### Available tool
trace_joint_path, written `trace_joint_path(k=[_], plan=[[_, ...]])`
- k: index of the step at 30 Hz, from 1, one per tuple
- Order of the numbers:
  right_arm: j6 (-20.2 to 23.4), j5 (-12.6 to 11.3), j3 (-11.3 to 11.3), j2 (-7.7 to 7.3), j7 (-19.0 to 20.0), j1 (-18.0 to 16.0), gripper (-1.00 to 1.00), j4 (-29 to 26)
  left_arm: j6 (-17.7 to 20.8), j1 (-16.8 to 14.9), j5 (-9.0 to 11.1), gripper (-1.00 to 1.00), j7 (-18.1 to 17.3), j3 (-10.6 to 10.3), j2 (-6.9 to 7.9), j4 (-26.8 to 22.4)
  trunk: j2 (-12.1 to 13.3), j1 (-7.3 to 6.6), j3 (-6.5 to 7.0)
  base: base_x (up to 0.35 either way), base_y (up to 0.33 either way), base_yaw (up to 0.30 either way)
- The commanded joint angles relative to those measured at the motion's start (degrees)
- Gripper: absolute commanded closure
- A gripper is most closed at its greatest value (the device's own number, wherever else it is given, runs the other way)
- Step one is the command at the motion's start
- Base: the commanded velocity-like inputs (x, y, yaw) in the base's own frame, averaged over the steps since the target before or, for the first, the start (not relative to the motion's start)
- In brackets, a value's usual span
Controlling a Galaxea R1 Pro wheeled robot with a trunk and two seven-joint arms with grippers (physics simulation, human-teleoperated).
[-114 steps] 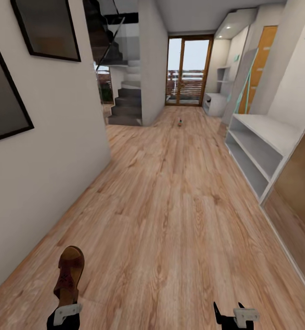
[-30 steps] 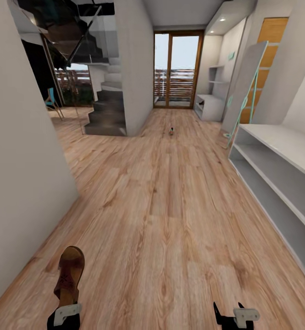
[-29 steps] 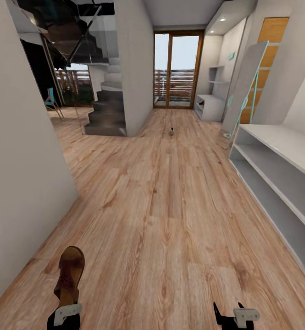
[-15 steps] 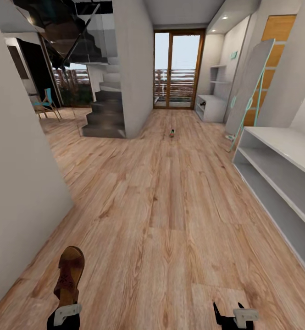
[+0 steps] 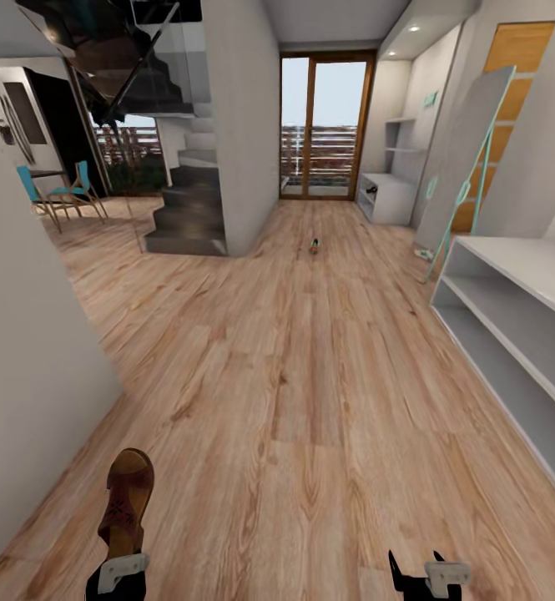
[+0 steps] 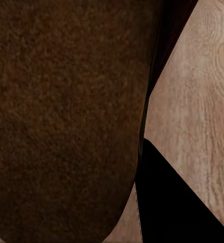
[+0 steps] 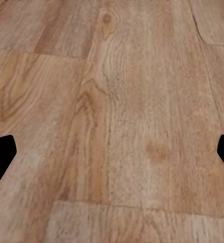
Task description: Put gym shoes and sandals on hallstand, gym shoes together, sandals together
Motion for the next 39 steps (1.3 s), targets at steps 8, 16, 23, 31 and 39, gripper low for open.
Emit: trace_joint_path(k=[8,16,23,31,39], plan=[[-0.2,0.0,-0.5,0.00,0.6,0.0,-1.00,0.0,-0.2,-0.1,-0.6,1.00,-0.3,0.5,-0.05,0.0,0.0,0.02,-0.05,0.338,0.000,0.000],[-0.2,0.0,-0.5,0.00,0.6,0.0,-1.00,0.0,-0.2,-0.1,-0.6,1.00,-0.3,0.5,-0.05,0.0,0.0,0.02,-0.05,0.337,0.000,0.000],[-0.2,0.0,-0.5,0.00,0.6,0.0,-1.00,0.0,-0.2,-0.1,-0.6,1.00,-0.3,0.5,-0.05,0.0,0.0,0.02,-0.05,0.337,0.000,0.000],[-0.2,0.0,-0.6,-0.07,0.6,0.0,-1.00,0.0,-0.2,-0.1,-0.6,1.00,-0.3,0.5,-0.05,0.0,0.0,0.02,-0.05,0.338,0.000,0.000],[-0.2,0.0,-0.6,-0.07,0.6,0.0,-1.00,0.0,-0.2,-0.1,-0.6,1.00,-0.3,0.5,-0.05,0.0,0.0,0.02,-0.05,0.337,0.000,0.000]])
